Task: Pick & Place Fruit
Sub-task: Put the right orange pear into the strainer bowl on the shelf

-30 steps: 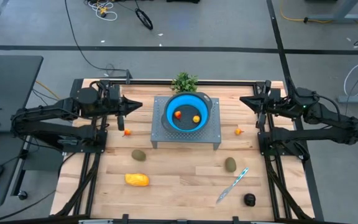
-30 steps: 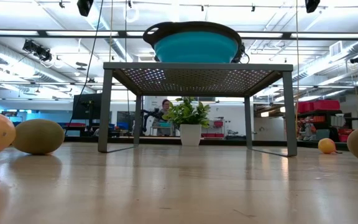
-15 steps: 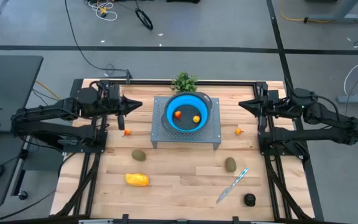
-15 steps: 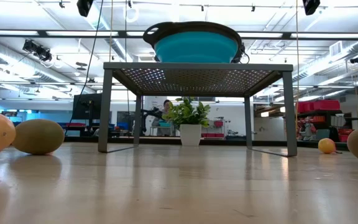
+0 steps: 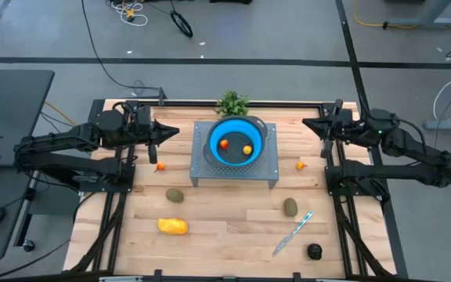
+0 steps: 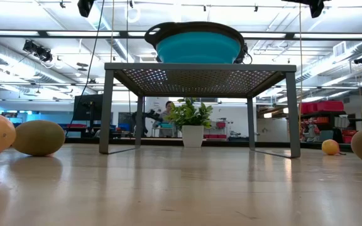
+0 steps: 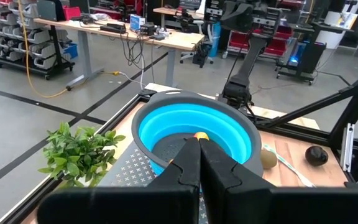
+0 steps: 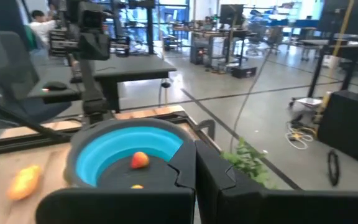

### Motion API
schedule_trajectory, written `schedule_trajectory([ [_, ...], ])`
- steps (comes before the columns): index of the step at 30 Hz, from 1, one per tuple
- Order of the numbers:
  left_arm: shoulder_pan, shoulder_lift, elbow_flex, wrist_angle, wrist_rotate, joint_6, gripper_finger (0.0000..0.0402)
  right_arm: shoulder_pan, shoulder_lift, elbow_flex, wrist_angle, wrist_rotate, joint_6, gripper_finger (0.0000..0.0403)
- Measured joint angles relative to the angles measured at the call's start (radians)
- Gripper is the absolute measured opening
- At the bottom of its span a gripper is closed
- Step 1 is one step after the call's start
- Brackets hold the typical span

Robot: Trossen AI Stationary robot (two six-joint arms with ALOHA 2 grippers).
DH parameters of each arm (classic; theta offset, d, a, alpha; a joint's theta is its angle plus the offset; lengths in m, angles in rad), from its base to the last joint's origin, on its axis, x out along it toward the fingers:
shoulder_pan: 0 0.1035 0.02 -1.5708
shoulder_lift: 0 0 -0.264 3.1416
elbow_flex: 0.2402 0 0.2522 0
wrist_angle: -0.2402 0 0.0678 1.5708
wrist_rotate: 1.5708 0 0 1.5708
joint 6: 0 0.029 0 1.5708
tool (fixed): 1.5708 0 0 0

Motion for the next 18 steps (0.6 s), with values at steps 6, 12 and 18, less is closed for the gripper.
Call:
schedule_trajectory([
  [6,0.000,0.000,0.000,0.000,0.000,-0.003,0.0002,-0.071,0.000,0.000,-0.027,-0.009,-0.013,0.0000],
  [12,0.000,0.000,0.000,0.000,0.000,-0.003,0.0002,-0.120,0.000,0.000,-0.081,-0.025,-0.022,0.0000],
  [18,0.000,0.000,0.000,0.000,0.000,-0.001,0.0002,-0.127,0.000,0.000,-0.139,-0.035,-0.010,0.0000],
])
